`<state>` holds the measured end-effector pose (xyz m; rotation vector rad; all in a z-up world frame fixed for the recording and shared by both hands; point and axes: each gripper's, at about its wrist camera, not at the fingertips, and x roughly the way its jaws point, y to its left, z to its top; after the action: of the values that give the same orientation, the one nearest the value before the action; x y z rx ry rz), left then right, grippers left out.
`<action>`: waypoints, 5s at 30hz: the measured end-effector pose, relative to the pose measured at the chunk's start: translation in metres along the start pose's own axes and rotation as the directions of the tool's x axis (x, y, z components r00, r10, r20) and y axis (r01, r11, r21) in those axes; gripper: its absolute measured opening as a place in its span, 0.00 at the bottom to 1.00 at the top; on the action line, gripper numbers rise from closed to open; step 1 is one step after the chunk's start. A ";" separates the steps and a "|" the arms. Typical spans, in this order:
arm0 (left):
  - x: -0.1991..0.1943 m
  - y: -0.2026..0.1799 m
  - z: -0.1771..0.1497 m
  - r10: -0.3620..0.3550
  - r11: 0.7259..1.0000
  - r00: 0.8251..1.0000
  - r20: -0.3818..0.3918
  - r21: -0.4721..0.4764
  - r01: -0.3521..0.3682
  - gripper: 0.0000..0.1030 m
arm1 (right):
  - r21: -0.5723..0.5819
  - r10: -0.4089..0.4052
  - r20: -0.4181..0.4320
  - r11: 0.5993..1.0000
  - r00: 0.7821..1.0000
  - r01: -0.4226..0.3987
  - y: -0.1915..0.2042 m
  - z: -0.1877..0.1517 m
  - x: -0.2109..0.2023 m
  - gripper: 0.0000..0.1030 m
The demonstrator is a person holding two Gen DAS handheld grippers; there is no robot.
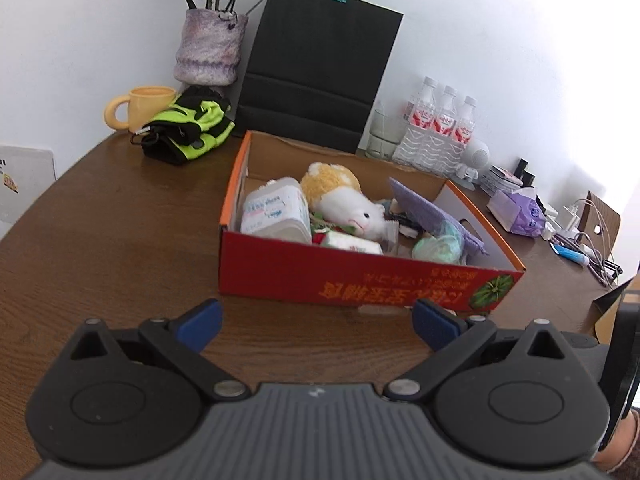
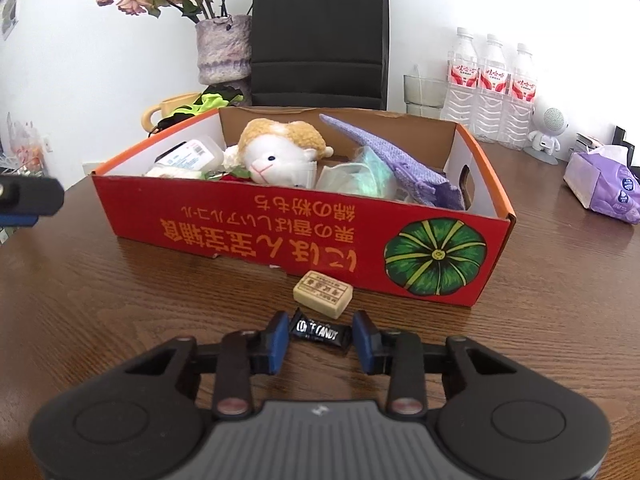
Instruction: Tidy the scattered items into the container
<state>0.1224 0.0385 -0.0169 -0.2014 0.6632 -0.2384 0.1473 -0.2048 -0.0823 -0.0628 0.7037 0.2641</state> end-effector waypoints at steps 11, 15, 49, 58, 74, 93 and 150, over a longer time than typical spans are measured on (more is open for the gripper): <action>0.072 -0.084 -0.020 -0.074 0.992 0.992 -0.103 0.095 0.084 1.00 | 0.051 -0.058 0.028 0.997 0.998 0.057 -0.043 -0.015 -0.031 0.26; 0.099 -0.111 -0.020 -0.035 0.992 0.994 -0.100 0.118 0.047 0.94 | 0.065 -0.059 0.028 0.996 0.998 0.057 -0.061 -0.020 -0.036 0.27; 0.027 -0.039 -0.029 0.071 0.995 0.997 -0.020 0.076 -0.069 0.30 | -0.082 -0.031 0.008 0.996 0.999 0.031 -0.031 -0.011 -0.016 0.10; -0.009 -0.036 0.006 0.005 0.995 0.992 0.123 0.095 -0.017 0.31 | -0.064 0.024 0.160 0.998 0.987 -0.014 -0.024 0.019 -0.064 0.10; 0.104 -0.051 0.113 0.089 0.984 0.995 0.035 0.152 -0.094 0.31 | -0.041 0.005 0.061 0.999 0.998 -0.002 0.001 0.128 0.044 0.11; 0.033 -0.049 0.108 0.122 0.986 0.984 0.129 0.096 -0.135 1.00 | 0.002 -0.041 0.123 0.999 0.992 0.041 0.006 0.119 -0.033 1.00; -0.077 -0.072 0.037 0.227 0.973 0.974 -0.001 0.050 -0.227 1.00 | 0.131 -0.121 0.025 0.985 0.992 0.117 0.022 0.077 -0.158 1.00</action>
<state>0.0760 -0.0042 0.0755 -0.0761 0.6800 -0.0356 0.0751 -0.2072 0.0793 0.0231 0.6805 0.1046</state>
